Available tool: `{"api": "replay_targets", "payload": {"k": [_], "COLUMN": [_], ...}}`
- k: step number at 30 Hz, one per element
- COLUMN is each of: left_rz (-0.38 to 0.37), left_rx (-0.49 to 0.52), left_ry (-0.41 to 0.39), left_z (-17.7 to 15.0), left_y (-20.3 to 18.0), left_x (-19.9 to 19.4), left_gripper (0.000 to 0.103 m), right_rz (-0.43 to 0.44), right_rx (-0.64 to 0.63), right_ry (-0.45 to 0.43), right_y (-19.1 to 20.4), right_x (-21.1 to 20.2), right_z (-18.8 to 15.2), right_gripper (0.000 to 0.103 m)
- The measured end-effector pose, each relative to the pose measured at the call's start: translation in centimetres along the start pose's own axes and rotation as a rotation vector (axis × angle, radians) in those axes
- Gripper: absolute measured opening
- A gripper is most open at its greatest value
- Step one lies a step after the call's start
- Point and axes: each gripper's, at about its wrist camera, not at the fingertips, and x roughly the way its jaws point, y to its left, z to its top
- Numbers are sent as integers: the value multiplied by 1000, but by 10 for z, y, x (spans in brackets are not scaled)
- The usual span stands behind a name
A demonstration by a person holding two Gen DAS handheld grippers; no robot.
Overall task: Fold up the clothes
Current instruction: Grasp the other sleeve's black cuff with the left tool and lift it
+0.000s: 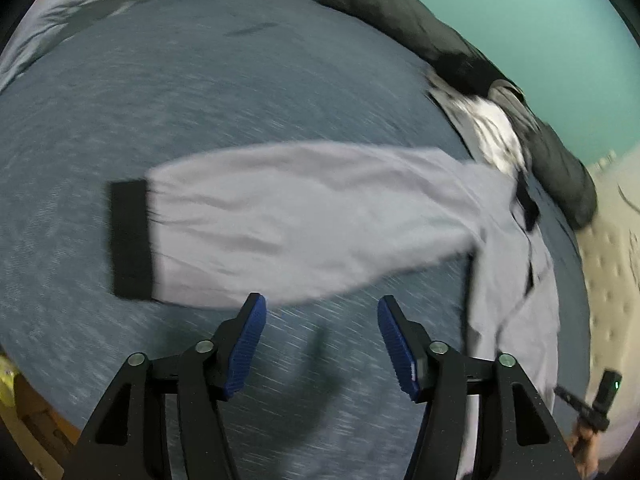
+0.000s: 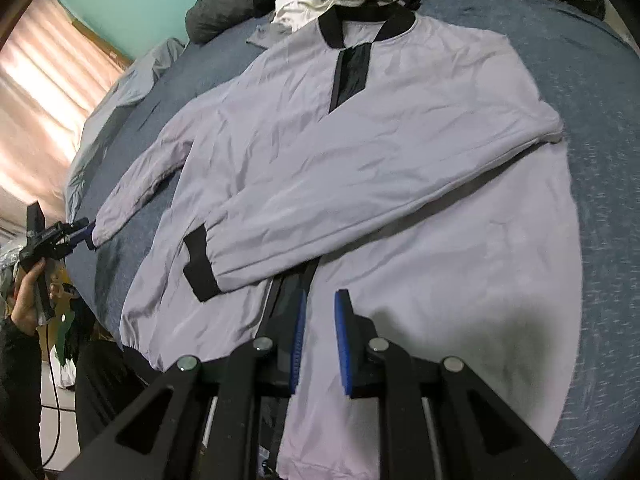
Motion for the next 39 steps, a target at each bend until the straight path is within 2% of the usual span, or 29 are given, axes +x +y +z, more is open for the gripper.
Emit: {"api": "replay_targets", "payload": {"k": [7, 10, 13, 15, 18, 23, 28, 30, 33, 34, 39], "left_rz": [84, 118, 179, 184, 149, 142, 140, 135, 120, 114, 67], "left_rx": [-97, -113, -127, -144, -149, -128, -104, -86, -70, -56, 5], "left_ry": [-24, -25, -38, -40, -20, -58, -82, -95, -114, -121, -162], "left_z": [19, 23, 26, 25, 24, 20, 20, 20, 22, 22, 27], "left_y": [59, 71, 83, 91, 96, 86, 80, 77, 74, 71, 45], "left_x": [-1, 2, 6, 8, 18, 24, 23, 17, 6, 1, -26], "left_gripper": [70, 70, 75, 75, 75, 74, 49, 33, 18, 14, 13], "right_rz": [21, 24, 27, 30, 30, 20, 21, 23, 29, 33, 43], "right_rx": [-1, -12, -9, -10, -19, -13, 6, 10, 18, 22, 26], "right_ry": [-10, -7, -8, -10, -11, -15, -24, -25, -27, -27, -31], "right_y": [1, 4, 5, 6, 7, 5, 0, -2, -5, -6, -7], "right_x": [3, 6, 8, 9, 10, 10, 9, 8, 8, 9, 9], "right_z": [3, 4, 7, 9, 11, 15, 16, 15, 13, 13, 12], "right_gripper": [14, 14, 14, 14, 14, 14, 14, 14, 14, 14, 14]}}
